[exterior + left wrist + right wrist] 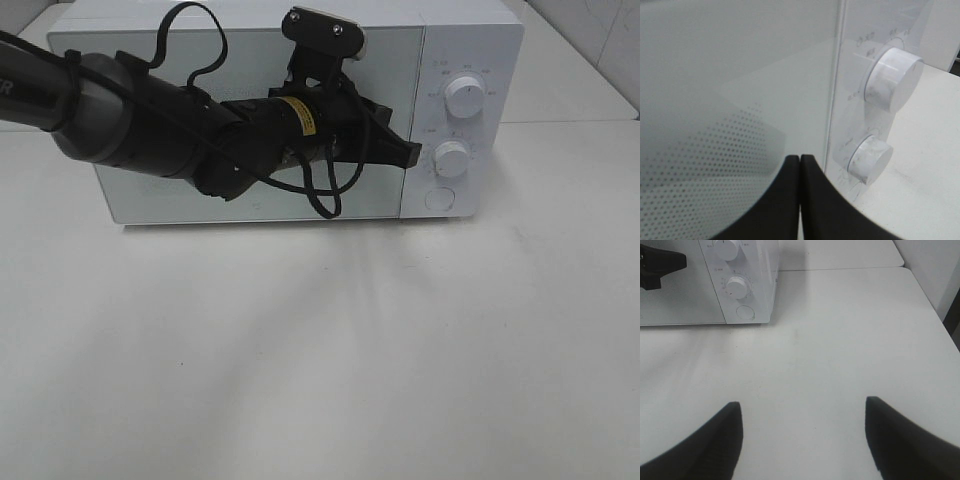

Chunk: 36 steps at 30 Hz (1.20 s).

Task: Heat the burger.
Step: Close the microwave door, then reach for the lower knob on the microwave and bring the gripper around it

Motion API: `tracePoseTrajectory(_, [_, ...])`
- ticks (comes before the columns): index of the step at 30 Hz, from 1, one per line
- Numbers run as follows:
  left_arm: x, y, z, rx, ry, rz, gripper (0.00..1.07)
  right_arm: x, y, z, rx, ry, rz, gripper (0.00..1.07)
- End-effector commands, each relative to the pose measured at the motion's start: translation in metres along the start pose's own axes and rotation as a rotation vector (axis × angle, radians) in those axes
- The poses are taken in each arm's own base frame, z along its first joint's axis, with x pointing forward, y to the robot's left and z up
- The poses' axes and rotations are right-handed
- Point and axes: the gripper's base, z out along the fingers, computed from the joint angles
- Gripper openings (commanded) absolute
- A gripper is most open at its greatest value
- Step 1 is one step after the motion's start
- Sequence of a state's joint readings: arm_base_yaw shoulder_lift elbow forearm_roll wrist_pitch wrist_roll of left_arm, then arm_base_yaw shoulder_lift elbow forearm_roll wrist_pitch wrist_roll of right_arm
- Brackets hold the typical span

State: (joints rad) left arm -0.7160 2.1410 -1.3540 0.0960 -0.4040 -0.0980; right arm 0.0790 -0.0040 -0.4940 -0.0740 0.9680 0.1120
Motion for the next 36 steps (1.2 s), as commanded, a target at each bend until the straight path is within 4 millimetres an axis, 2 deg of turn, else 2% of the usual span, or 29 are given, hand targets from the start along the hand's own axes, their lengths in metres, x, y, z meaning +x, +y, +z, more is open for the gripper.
tracePoseTrajectory(1, [-0.014,0.019,0.004,-0.037,-0.090,0.002,0.00,0.002,0.000,-0.003,0.004,-0.031,-0.008,0.66])
tracePoseTrajectory(5, [-0.026,0.008,-0.002,-0.017,-0.085,0.012,0.00,0.002,0.000,-0.003,0.004,-0.031,-0.008,0.66])
tracePoseTrajectory(11, [-0.033,0.002,-0.011,-0.010,-0.054,0.016,0.00,0.002,0.000,-0.003,0.004,-0.031,-0.008,0.66])
tracePoseTrajectory(15, [-0.034,-0.002,-0.018,-0.006,-0.021,0.018,0.00,0.002,0.000,-0.003,0.004,-0.031,-0.008,0.66])
tracePoseTrajectory(23, [-0.030,-0.011,-0.044,0.008,0.023,0.013,0.00,0.002,0.000,-0.003,0.004,-0.031,-0.008,0.66])
tracePoseTrajectory(26, [-0.028,-0.011,-0.056,0.002,0.064,-0.001,0.03,0.002,0.000,-0.003,0.004,-0.031,-0.008,0.66])
tracePoseTrajectory(28, [-0.028,-0.010,-0.066,-0.012,0.146,-0.028,0.18,0.002,0.000,-0.003,0.004,-0.031,-0.008,0.66])
tracePoseTrajectory(29, [-0.028,-0.010,-0.066,-0.012,0.146,-0.028,0.18,0.002,0.000,-0.003,0.004,-0.031,-0.008,0.66])
tracePoseTrajectory(30, [-0.029,-0.010,-0.068,-0.014,0.165,-0.029,0.35,0.002,0.000,-0.003,0.004,-0.031,-0.008,0.66])
tracePoseTrajectory(31, [-0.029,-0.010,-0.068,-0.014,0.165,-0.029,0.35,0.002,0.000,-0.003,0.004,-0.031,-0.008,0.66])
tracePoseTrajectory(32, [-0.030,-0.010,-0.072,-0.016,0.196,-0.029,0.56,0.002,0.000,-0.003,0.004,-0.031,-0.008,0.66])
tracePoseTrajectory(33, [-0.032,-0.010,-0.075,-0.018,0.208,-0.032,0.68,0.002,0.000,-0.003,0.004,-0.031,-0.008,0.66])
tracePoseTrajectory(34, [-0.032,-0.010,-0.075,-0.018,0.208,-0.032,0.68,0.002,0.000,-0.003,0.004,-0.031,-0.008,0.66])
tracePoseTrajectory(35, [-0.035,-0.010,-0.079,-0.022,0.230,-0.046,0.86,0.002,0.000,-0.003,0.004,-0.031,-0.008,0.66])
tracePoseTrajectory(36, [-0.035,-0.010,-0.082,-0.026,0.256,-0.062,0.93,0.002,0.000,-0.003,0.004,-0.031,-0.008,0.66])
